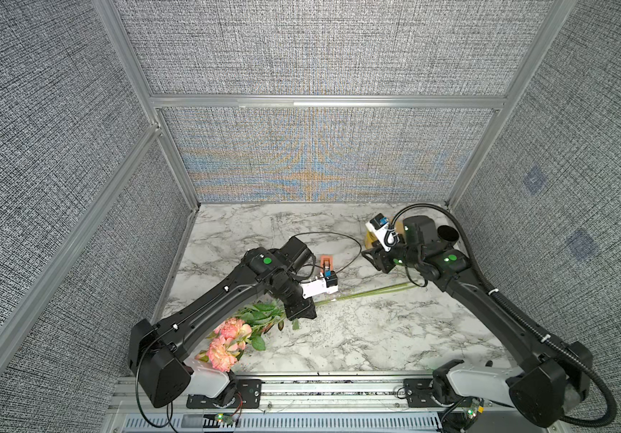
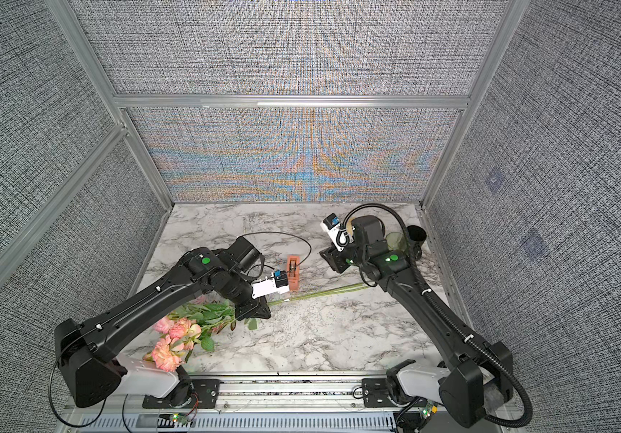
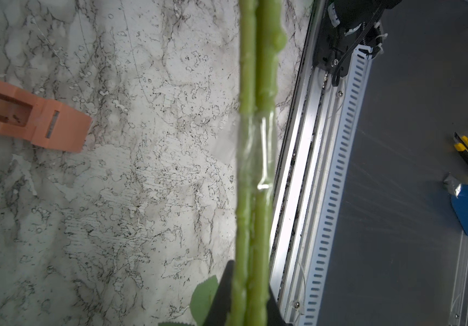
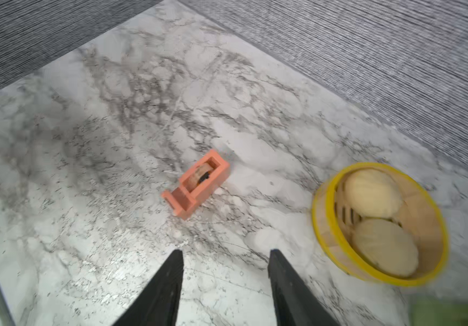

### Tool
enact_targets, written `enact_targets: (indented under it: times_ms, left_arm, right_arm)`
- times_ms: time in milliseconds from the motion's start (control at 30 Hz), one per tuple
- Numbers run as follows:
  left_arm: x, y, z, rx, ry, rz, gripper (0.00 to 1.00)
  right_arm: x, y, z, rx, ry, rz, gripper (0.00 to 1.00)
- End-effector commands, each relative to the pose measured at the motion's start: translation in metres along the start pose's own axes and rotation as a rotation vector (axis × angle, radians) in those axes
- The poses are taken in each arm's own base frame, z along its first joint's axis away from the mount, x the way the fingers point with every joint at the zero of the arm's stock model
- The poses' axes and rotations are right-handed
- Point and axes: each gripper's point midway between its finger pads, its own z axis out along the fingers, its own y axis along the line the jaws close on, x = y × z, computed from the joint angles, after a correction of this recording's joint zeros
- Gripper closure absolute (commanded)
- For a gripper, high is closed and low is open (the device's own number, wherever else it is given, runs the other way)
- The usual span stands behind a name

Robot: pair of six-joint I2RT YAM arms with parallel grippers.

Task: Wrap bouquets with tape
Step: Wrap the tape around the bouquet.

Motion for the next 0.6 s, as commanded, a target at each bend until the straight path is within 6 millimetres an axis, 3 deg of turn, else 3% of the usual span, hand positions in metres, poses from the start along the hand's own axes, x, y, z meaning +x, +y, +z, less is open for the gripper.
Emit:
enact_targets:
  times_ms: [0,167,267,400,467,567]
  left_arm:
    - [0.003,-0.005,-0.001,0.026,0.008,0.007,1.00]
    - [0.001,0.001,-0.007,-0.026,0.008,0.001,1.00]
    - [-0.001,0.009,-0.013,-0.087,0.003,-0.018,1.00]
    - [-0.007,0.028,-0.022,-0.213,-0.021,-0.068,1.00]
    - [-0.009,0.036,-0.025,-0.261,-0.025,-0.065,1.00]
    - [-0.014,0.045,-0.029,-0.306,-0.030,-0.062,1.00]
  right_arm:
    - [0.002,-0.008,-0.013,0.004,0.025,0.049,0.47]
    - [-0.018,-0.020,-0.064,0.126,-0.096,0.062,0.45]
    - [-0.028,0.001,-0.105,0.101,-0.262,0.003,0.44]
    - [-0.029,0.049,-0.150,-0.038,-0.559,-0.092,0.40]
    - [-0.026,0.076,-0.153,-0.202,-0.579,-0.102,0.39]
    - [-0.009,0.117,-0.133,-0.464,-0.522,-0.088,0.38]
